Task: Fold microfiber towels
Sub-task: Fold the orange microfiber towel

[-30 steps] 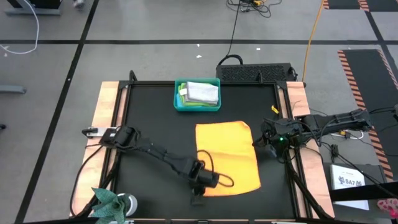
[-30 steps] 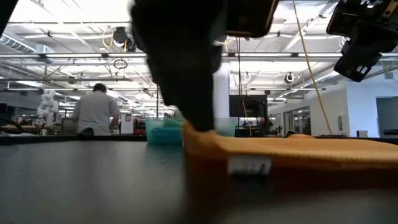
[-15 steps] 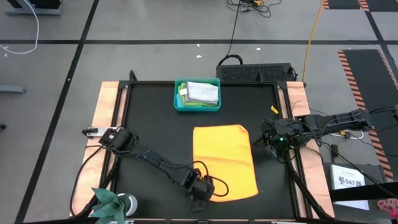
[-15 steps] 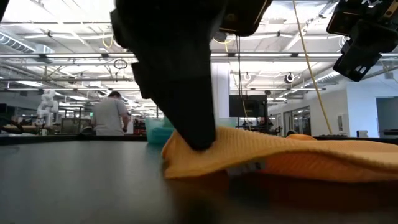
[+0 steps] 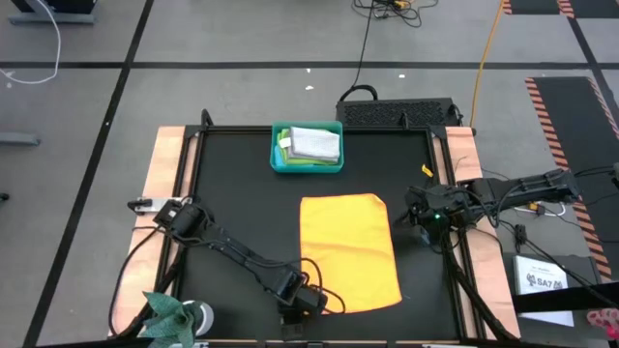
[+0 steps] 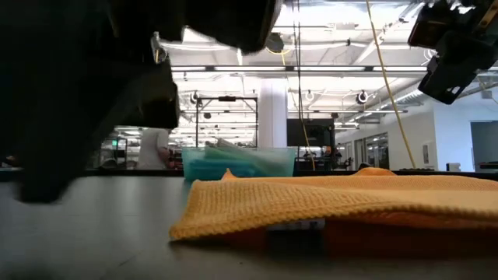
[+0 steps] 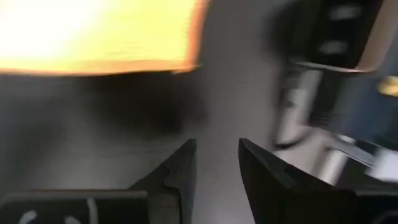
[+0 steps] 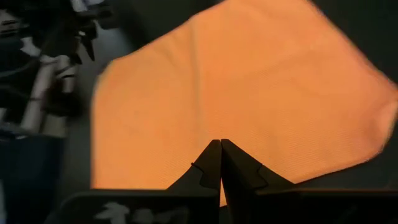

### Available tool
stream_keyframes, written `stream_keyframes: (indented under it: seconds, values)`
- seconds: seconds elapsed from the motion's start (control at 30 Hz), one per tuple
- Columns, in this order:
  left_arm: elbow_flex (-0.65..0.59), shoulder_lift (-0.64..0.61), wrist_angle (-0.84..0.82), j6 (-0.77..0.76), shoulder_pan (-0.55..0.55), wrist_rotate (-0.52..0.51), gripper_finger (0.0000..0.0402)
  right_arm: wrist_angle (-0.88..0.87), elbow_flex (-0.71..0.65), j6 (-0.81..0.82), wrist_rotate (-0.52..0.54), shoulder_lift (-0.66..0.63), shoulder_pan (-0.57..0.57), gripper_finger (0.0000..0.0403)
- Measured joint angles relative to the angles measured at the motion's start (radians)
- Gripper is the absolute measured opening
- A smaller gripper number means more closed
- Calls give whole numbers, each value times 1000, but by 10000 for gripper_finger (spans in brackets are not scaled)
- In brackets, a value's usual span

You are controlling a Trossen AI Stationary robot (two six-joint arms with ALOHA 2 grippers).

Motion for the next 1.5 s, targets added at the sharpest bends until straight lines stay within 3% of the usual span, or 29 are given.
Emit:
stream_keyframes:
  seconds: [0.13, 0.3, 0.43, 0.53, 0.67, 0.8, 1.0, 1.17, 1.37, 1.5]
  values:
    - [0, 0, -85, -23, 27, -212, 120, 83, -39, 15, 62, 78, 0, 0]
    - [0, 0, -197, -160, 116, -512, 120, 235, -120, 45, 112, 208, -1, 0]
    - [0, 0, -409, -373, 200, -628, 120, 229, -127, 69, 249, 267, -5, 0]
    - [0, 0, -534, -443, 261, -614, 120, 235, -117, 69, 266, 275, -26, 0]
    - [0, -5, -496, -336, 293, -491, 120, 234, -111, 60, 265, 260, -46, 0]
    - [0, -6, -434, -317, 293, -568, 120, 236, -111, 53, 266, 255, -69, 0]
    - [0, -7, -415, -321, 381, -680, 120, 235, -111, 29, 264, 258, -117, 0]
    - [0, -7, -340, -206, 471, -634, 120, 234, -111, 32, 188, 258, -146, 8]
    - [0, -28, -195, -72, 558, -560, 120, 235, -111, 65, 187, 258, -146, 44]
    - [0, -74, -208, -32, 616, -565, 120, 235, -111, 72, 187, 258, -146, 66]
